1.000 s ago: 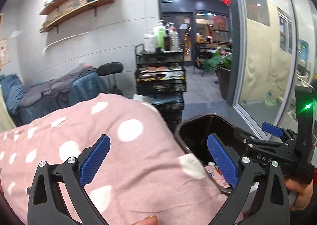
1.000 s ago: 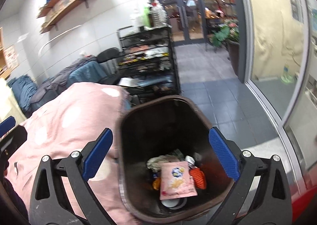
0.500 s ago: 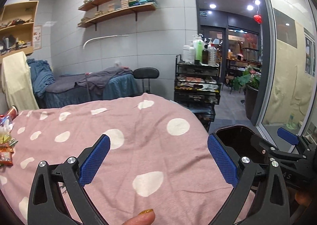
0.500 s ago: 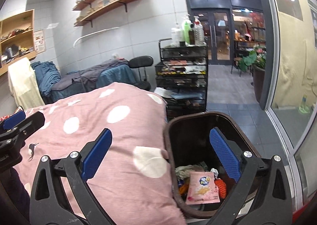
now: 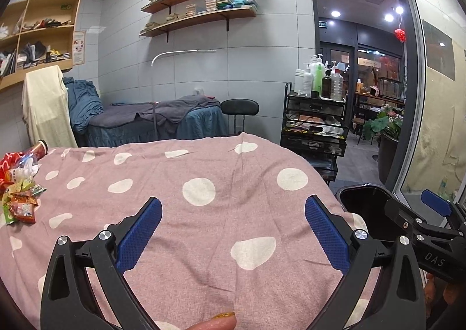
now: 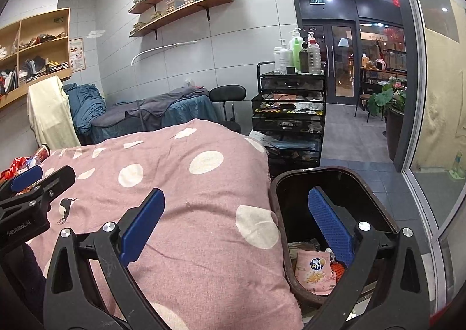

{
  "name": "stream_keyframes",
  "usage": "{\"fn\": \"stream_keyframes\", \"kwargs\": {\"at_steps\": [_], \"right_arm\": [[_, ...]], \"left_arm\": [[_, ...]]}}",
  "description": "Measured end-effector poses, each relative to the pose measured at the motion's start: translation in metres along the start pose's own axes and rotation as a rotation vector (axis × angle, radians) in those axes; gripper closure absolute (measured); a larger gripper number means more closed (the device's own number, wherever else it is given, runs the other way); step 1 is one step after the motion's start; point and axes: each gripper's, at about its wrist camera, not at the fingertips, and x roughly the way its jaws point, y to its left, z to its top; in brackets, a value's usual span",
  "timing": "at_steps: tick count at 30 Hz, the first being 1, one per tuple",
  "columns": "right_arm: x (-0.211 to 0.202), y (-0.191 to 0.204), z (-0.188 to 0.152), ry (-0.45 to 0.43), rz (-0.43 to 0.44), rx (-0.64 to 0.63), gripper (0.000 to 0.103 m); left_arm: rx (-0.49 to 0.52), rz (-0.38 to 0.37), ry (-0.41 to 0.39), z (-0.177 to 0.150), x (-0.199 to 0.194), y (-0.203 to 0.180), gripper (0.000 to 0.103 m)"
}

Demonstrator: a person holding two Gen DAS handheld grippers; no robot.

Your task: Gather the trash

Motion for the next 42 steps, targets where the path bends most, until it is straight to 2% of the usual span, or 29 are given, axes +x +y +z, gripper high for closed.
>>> {"fn": "stream_keyframes", "kwargs": {"at_steps": [42], "right_arm": [[-0.001, -0.010, -0.002, 0.012, -0.007, 0.017, 0.006]], "left_arm": [[0.004, -0.009, 0.003, -0.003, 0.000, -0.003, 0.005]]}}
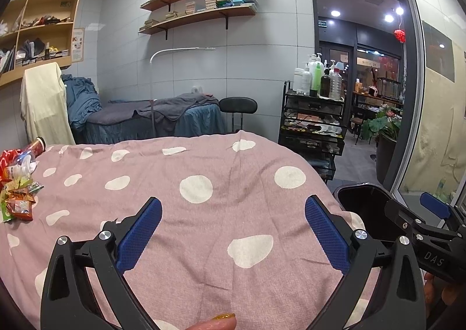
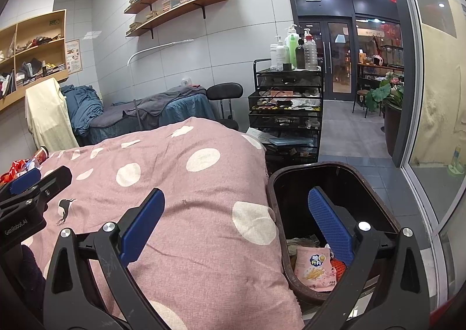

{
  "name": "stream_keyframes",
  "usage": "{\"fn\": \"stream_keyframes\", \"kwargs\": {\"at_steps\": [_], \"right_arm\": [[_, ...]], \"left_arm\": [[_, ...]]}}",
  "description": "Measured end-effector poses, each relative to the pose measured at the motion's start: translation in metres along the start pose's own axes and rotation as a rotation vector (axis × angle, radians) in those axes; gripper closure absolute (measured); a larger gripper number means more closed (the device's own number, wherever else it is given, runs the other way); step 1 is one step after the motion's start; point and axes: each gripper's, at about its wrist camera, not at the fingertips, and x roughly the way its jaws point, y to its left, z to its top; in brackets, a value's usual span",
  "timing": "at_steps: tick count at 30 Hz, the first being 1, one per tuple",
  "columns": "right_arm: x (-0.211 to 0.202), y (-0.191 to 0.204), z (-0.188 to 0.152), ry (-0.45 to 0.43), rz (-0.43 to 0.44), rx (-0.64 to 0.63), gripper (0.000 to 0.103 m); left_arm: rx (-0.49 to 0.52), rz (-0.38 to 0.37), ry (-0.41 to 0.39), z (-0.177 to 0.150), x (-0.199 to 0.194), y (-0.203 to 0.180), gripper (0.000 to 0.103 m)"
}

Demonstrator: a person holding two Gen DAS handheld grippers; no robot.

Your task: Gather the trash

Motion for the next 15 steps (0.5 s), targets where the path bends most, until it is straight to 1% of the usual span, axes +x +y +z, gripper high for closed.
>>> {"fn": "stream_keyframes", "kwargs": {"at_steps": [15], "right_arm": [[0.0005, 0.0002, 0.0000, 0.003, 0.000, 0.002, 0.006]], "left_arm": [[0.001, -0.006, 0.003, -0.0036, -0.0021, -0.0040, 0.005]]}}
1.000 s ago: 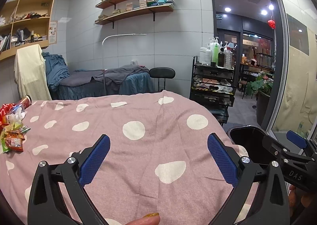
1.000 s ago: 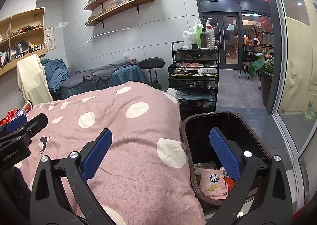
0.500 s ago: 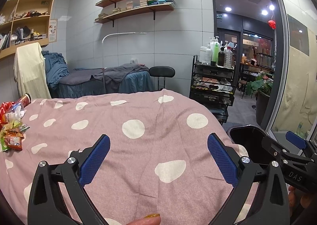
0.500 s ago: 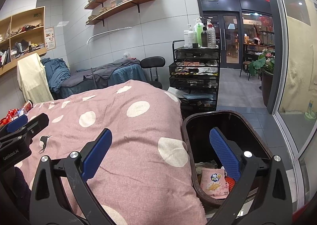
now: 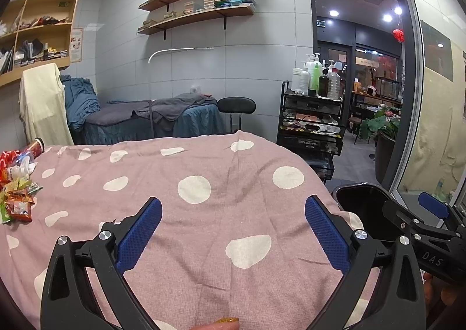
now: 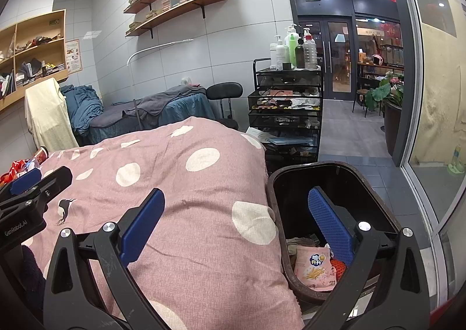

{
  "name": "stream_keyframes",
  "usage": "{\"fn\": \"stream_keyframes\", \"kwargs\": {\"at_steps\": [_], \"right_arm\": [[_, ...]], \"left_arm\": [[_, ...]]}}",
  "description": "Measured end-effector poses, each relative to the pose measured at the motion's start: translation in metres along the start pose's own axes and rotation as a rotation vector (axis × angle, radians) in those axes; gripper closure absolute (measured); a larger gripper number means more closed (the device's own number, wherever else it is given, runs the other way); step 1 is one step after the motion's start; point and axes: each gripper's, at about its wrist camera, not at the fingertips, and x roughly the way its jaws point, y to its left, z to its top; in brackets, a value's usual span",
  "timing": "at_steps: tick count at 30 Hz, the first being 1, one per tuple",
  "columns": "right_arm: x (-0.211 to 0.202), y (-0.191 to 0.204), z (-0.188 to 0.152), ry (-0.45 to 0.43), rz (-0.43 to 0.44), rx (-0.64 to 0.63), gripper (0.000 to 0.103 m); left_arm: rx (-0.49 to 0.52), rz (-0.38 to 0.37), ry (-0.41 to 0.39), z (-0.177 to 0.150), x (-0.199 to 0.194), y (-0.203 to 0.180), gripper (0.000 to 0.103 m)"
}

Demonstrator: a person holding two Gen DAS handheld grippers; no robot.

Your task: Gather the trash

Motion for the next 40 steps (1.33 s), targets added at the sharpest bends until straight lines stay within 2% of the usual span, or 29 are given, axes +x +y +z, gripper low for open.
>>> {"fn": "stream_keyframes", "kwargs": {"at_steps": [14, 40], "right_arm": [[0.0006, 0.0000, 0.0006, 0.002, 0.000, -0.001, 0.006], [0.0070, 0.0002, -0.0032, 0.022, -0.001, 0.009, 0.006]], "left_arm": [[-0.006, -0.020, 0.005, 0.0002, -0.0012, -0.0032, 0.005], [-0.010, -0.011, 0.024, 0.0024, 0.0018, -0.0017, 0.005]]}}
